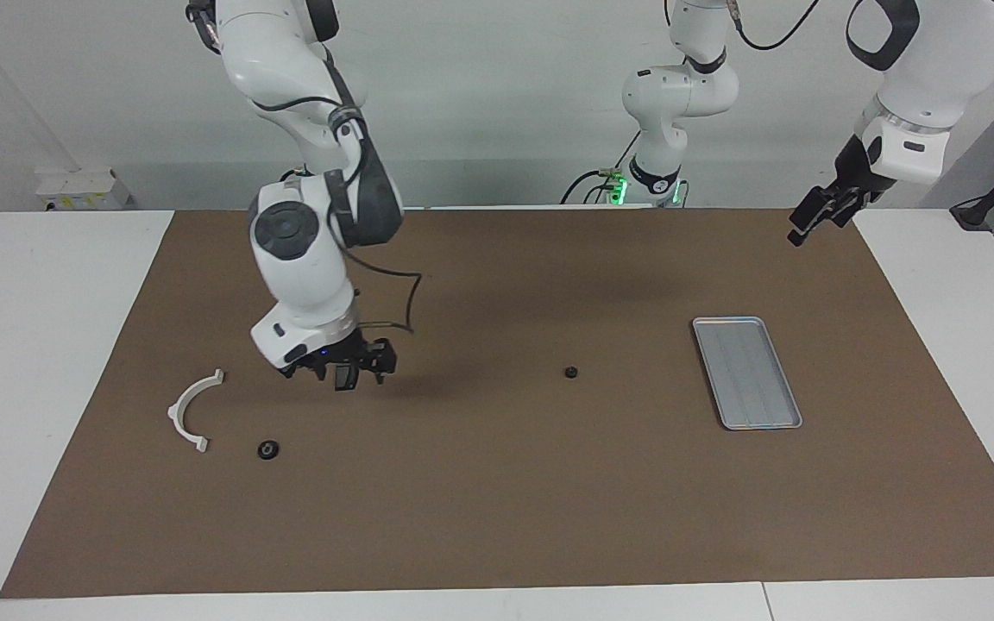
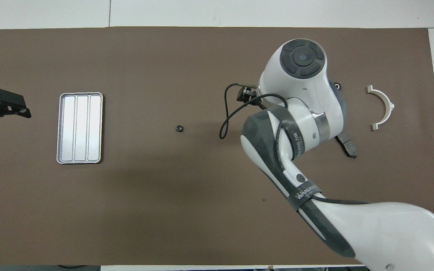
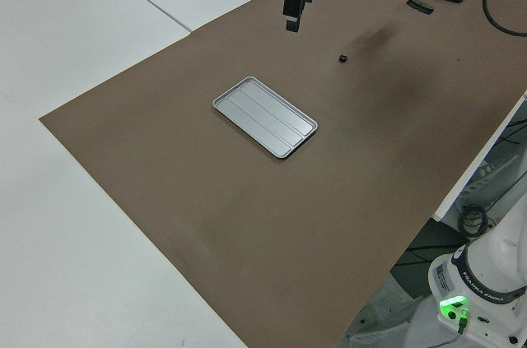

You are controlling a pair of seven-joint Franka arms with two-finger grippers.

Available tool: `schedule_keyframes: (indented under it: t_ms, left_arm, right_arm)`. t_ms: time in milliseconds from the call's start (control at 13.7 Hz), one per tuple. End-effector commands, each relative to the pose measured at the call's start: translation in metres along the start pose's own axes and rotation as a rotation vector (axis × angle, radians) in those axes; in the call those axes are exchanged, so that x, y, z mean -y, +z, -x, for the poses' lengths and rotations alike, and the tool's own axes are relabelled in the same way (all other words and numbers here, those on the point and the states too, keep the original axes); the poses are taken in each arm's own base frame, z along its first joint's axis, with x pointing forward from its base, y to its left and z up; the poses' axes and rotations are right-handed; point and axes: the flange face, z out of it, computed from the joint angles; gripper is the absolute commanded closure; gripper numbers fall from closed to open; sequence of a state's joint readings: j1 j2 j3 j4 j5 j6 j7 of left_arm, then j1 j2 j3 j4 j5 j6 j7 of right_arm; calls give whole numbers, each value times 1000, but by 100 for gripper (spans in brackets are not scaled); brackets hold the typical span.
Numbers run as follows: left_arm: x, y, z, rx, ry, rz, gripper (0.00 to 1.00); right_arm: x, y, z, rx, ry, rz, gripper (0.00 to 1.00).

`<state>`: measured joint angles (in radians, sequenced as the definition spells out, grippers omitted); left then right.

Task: Place bearing gear from tray to pile
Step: 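Move the right gripper to the mid-table gear and grasp it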

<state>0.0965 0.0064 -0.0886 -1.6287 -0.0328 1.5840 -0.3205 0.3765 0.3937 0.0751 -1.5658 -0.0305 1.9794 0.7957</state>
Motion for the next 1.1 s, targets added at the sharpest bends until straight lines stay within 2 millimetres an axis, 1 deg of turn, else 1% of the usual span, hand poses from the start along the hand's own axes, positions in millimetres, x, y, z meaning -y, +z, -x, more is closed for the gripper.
schedule_keyframes:
  t_ms: [0, 73, 146, 219, 292, 365, 439, 585, 658, 804, 877, 950, 1023]
  left_arm:
    - [2, -4, 5, 23, 56, -11, 0]
    - [0, -3, 6, 29, 72, -15, 0]
    - [5, -3, 7, 37, 65, -15, 0]
    - [11, -9, 9, 31, 64, -13, 0]
    - [12, -14, 13, 23, 72, -12, 0]
    - [11, -16, 14, 19, 75, -11, 0]
    - [12, -15, 15, 26, 75, -13, 0]
    - [9, -23, 24, 29, 98, -14, 0]
    - [12, -26, 23, 20, 102, -11, 0]
    - [10, -23, 25, 20, 101, -13, 0]
    - [9, -23, 26, 21, 101, -14, 0]
    - [10, -23, 26, 20, 95, -13, 0]
    - [12, -23, 26, 23, 90, -14, 0]
  right_arm:
    - [35, 6, 24, -7, 111, -37, 0]
    - [51, 13, 40, -1, 137, -28, 0]
    - [74, 28, 61, 5, 141, -14, 0]
    - [97, 33, 70, 3, 148, -13, 0]
    - [119, 43, 76, 2, 168, -14, 0]
    - [135, 52, 81, 1, 177, -18, 0]
    - [142, 58, 81, 1, 177, -20, 0]
    - [157, 74, 92, 4, 155, -13, 0]
    - [163, 79, 93, 2, 151, -14, 0]
    - [173, 84, 90, -4, 158, -16, 0]
    - [182, 86, 94, -2, 150, -8, 0]
    - [188, 88, 93, -3, 150, -11, 0]
    - [190, 96, 93, -2, 150, -7, 0]
